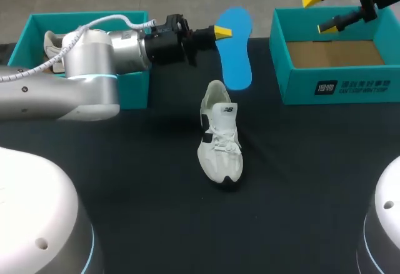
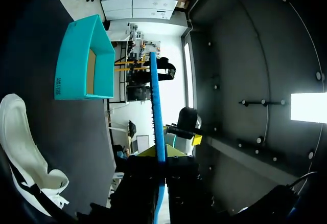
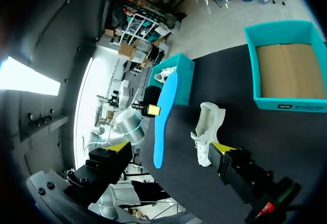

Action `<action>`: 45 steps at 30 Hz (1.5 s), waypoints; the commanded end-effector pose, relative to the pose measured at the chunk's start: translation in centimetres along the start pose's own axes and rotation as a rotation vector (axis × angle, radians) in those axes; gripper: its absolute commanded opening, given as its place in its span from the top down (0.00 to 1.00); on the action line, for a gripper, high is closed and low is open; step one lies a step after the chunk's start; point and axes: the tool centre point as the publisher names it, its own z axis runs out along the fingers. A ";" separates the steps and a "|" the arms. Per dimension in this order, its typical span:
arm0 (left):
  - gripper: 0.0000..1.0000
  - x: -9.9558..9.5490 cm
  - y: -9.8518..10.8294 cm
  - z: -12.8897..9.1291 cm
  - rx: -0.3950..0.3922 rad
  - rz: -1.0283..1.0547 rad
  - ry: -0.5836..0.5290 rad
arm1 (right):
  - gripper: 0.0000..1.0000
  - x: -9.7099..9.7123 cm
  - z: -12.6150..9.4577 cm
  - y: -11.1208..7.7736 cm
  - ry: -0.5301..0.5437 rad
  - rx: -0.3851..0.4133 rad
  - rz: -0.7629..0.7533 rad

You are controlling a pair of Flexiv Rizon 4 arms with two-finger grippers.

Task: Take the shoe out of the shoebox, open the shoe tongue, remove and reinsert the insole, then place the shoe into the shoebox

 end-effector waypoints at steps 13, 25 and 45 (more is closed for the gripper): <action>1.00 -1.4 -0.9 2.1 -0.038 -0.028 -0.023 | 0.00 4.3 3.2 -1.3 -0.436 0.002 -0.021; 1.00 -1.5 -0.3 1.9 -0.058 -0.014 -0.066 | 0.00 4.6 3.5 -1.1 -0.476 -0.009 -0.034; 1.00 -1.9 -0.2 2.6 -0.066 -0.022 -0.094 | 0.00 6.6 9.1 -0.4 -0.820 -0.009 -0.008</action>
